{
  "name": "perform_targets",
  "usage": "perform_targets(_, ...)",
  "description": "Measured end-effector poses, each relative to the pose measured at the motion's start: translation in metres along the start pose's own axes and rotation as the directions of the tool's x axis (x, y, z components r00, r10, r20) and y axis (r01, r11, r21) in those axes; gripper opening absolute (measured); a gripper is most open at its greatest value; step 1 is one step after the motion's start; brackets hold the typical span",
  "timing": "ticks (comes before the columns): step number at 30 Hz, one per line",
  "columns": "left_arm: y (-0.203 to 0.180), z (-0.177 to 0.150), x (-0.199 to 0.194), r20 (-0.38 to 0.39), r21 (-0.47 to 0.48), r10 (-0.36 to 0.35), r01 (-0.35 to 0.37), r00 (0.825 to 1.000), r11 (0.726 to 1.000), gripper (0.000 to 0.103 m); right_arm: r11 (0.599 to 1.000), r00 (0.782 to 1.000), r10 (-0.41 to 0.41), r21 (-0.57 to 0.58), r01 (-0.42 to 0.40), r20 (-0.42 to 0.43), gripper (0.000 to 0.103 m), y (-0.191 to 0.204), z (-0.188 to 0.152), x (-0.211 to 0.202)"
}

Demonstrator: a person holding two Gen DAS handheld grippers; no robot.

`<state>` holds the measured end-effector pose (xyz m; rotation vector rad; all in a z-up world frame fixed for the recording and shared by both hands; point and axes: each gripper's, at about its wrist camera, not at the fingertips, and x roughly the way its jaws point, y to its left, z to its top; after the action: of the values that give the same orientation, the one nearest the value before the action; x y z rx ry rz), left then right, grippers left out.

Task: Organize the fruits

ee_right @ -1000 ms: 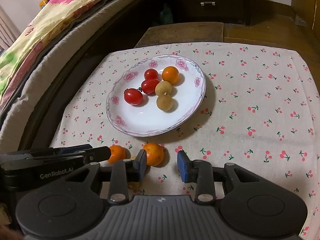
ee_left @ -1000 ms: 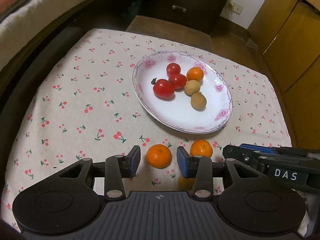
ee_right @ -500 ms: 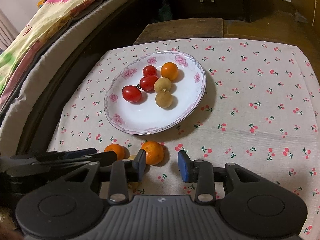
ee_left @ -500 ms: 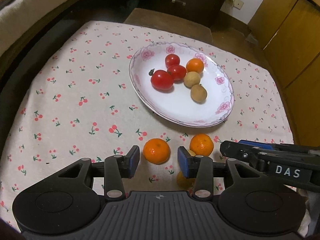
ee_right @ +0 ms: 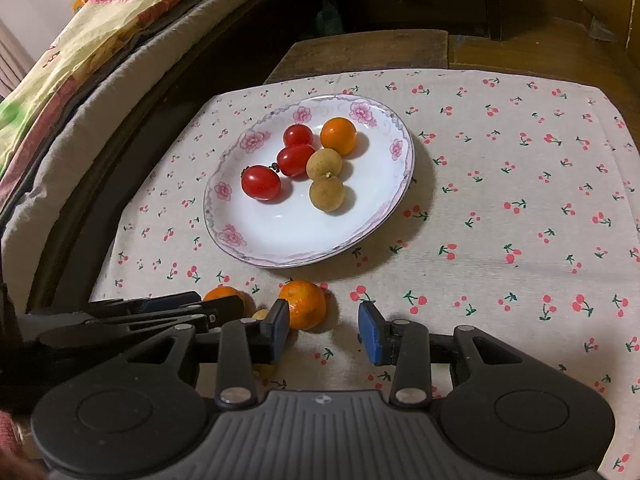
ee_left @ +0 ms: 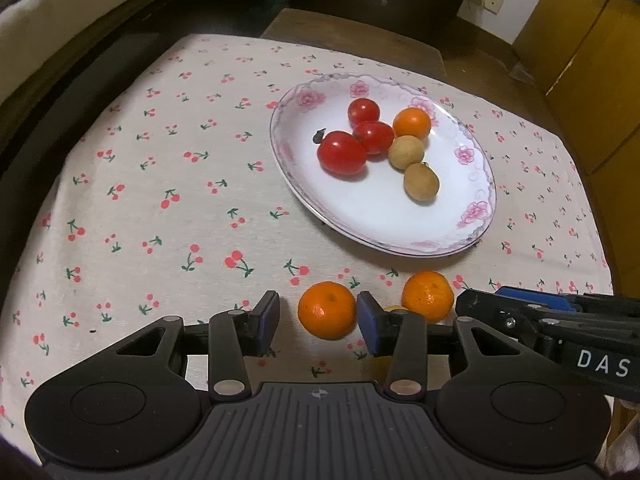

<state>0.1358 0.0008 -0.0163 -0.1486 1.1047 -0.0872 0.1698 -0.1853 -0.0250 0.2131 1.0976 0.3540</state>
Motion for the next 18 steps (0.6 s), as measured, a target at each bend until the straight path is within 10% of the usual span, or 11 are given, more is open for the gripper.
perform_targets(18,0.008,-0.002,-0.007,0.007,-0.007,-0.009,0.009,1.0,1.0,0.041,0.999,1.0,-0.004,-0.045,0.003,-0.029,0.039,0.017,0.006,0.025)
